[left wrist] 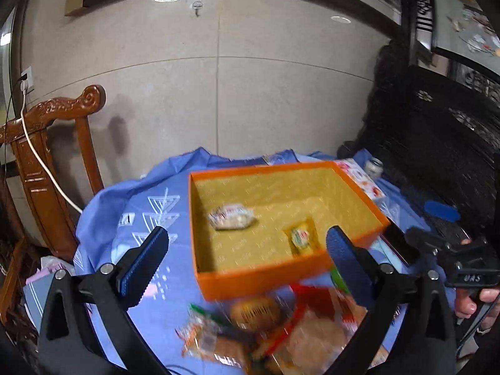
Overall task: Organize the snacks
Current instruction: 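Carry both bags into the orange box and open both tools, then grasp the pink cookie bag with the right tool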
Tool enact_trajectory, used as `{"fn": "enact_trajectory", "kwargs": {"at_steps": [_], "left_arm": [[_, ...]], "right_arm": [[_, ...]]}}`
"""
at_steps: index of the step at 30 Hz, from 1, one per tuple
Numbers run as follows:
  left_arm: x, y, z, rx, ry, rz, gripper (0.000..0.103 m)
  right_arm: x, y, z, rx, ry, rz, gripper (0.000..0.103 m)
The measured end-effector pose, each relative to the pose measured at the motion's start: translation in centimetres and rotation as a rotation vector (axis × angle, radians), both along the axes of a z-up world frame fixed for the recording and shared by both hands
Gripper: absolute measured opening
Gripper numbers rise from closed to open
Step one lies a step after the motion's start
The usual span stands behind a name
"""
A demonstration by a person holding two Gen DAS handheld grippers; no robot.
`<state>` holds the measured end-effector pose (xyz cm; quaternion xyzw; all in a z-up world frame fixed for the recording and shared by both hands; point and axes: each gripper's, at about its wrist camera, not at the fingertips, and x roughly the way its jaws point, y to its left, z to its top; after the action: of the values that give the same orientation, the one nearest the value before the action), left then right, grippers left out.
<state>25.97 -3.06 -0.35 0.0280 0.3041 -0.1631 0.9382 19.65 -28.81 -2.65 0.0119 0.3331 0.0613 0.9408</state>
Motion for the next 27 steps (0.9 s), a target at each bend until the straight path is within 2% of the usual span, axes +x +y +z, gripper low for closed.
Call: {"fn": "enact_trajectory", "kwargs": {"at_steps": [5,6,9,13,21,27], "left_arm": [[-5.4,-0.3,-2.2,0.017,0.000,-0.035,0.099],[-6.3,-0.5,-2.7,0.017,0.005,-0.044,0.099],[-8.9,-0.9,-4.2,0.013,0.016,-0.084,0.099],[-11.3,-1.5,-6.2,0.051,0.065,-0.114,0.099],[-13.0,-1.2,-7.5,0.055,0.106,-0.125,0.099],[-13.4,-1.4,-7.8,0.070,0.113,-0.126,0.099]], "right_arm": [[-7.6,-0.4,-2.2,-0.060,0.041,-0.036,0.095],[-8.7,-0.5,-2.7,-0.073,0.052,-0.047,0.098],[-12.8,-0.8,-5.4,-0.113,0.113,-0.094,0.099],[-16.0,-1.4,-9.4,-0.119,0.217,-0.137,0.099],[-16.4,-2.4,-15.4,-0.191,0.343,-0.172,0.099],[-15.4,-2.2,-17.6,-0.266,0.389,-0.178,0.099]]}}
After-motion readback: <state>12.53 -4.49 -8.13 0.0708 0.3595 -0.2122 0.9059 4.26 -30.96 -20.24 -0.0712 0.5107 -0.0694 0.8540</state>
